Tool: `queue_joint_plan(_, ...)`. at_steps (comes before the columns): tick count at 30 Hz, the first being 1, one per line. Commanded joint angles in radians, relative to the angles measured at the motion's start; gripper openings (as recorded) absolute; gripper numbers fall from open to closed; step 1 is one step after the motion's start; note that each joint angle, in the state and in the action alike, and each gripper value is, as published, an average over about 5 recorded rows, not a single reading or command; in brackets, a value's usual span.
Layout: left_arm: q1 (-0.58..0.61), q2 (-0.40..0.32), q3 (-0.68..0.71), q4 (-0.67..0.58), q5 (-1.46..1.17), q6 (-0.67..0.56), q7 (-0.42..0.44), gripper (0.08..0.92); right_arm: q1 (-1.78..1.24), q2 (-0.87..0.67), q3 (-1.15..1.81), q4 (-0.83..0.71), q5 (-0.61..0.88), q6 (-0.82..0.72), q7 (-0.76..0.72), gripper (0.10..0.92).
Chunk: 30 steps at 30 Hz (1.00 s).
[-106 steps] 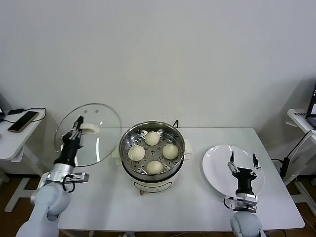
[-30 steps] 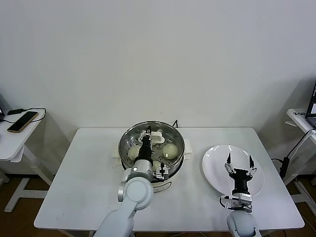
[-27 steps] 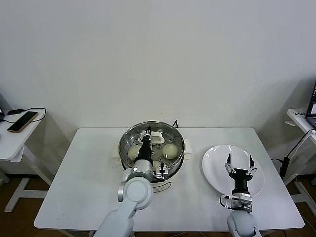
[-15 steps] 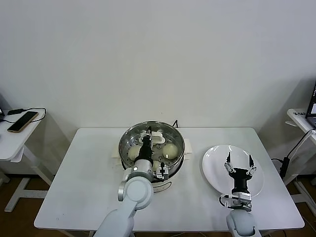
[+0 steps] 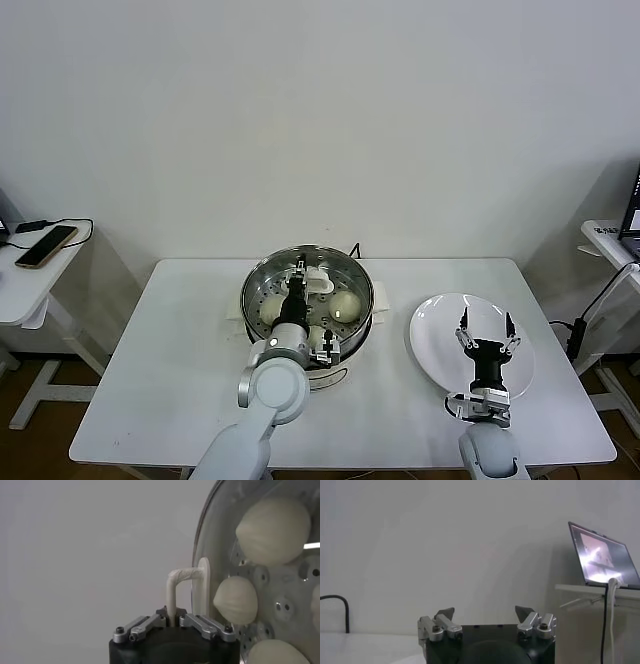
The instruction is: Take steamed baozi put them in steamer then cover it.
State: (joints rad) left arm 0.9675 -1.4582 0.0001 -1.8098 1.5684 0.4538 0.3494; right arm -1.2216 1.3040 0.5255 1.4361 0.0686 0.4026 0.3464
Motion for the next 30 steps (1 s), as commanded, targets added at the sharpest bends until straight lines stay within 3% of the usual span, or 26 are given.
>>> queue_joint_plan(1, 0.004, 0.002, 0.0, -0.012, 0.0, -0.002, -0.002, 0.371, 0.0, 0.0, 0.0, 0.001, -0.001, -0.001, 0.0, 0.823)
queue_joint_plan(16, 0.09, 0.089, 0.015, -0.236, -0.092, 0.007, 0.016, 0.788, 0.013, 0.003, -0.007, -0.002, -0.005, -0.004, 0.003, 0.823)
queue_joint_plan(30, 0.181, 0.195, -0.02, -0.384, -0.215, -0.001, 0.063, 0.823, 0.017, 0.01, -0.012, 0.001, -0.012, -0.004, 0.007, 0.823)
